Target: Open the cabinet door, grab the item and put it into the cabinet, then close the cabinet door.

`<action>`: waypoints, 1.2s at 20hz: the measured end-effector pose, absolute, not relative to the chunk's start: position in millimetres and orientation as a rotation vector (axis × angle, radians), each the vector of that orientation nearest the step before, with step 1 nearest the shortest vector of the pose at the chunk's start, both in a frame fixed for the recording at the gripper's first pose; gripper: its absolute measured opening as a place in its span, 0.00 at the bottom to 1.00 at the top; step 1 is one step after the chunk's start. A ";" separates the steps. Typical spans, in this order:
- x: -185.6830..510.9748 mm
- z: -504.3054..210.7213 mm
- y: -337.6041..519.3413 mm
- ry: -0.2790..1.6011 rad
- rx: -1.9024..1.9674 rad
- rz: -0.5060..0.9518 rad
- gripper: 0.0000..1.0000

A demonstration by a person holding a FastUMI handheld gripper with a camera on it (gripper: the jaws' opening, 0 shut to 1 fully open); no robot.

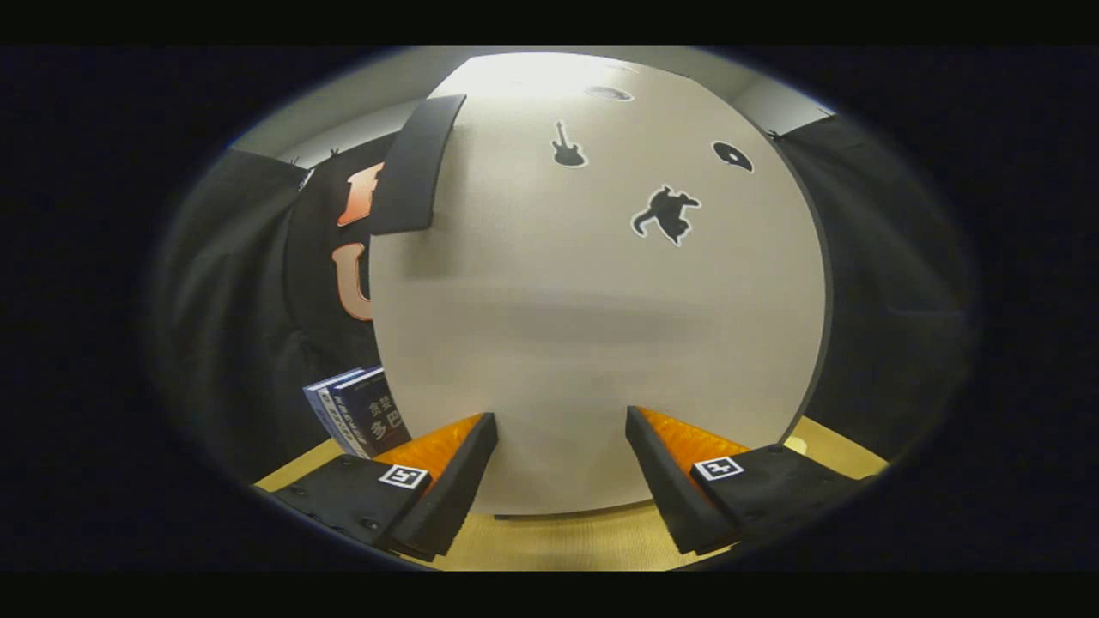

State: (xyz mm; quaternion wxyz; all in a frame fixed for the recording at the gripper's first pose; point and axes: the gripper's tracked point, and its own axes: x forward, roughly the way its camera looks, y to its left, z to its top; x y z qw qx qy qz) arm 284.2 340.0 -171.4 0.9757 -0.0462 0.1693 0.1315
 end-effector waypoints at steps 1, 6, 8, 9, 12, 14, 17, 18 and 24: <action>274.8 -154.7 343.6 0.364 -0.081 0.268 0.97; 231.8 -62.1 321.8 0.366 -0.100 0.222 0.96; 222.5 -21.7 311.1 0.313 -0.104 0.194 0.97; 218.3 -4.8 306.8 0.291 -0.107 0.187 0.97; 205.0 42.6 287.6 0.228 -0.122 0.129 0.97; 193.6 69.5 278.0 0.181 -0.104 0.105 0.97; 173.1 99.2 266.9 0.128 -0.064 0.091 0.97; 166.7 105.1 263.4 0.117 -0.063 0.086 0.97; 149.9 124.1 251.8 0.078 -0.043 0.047 0.97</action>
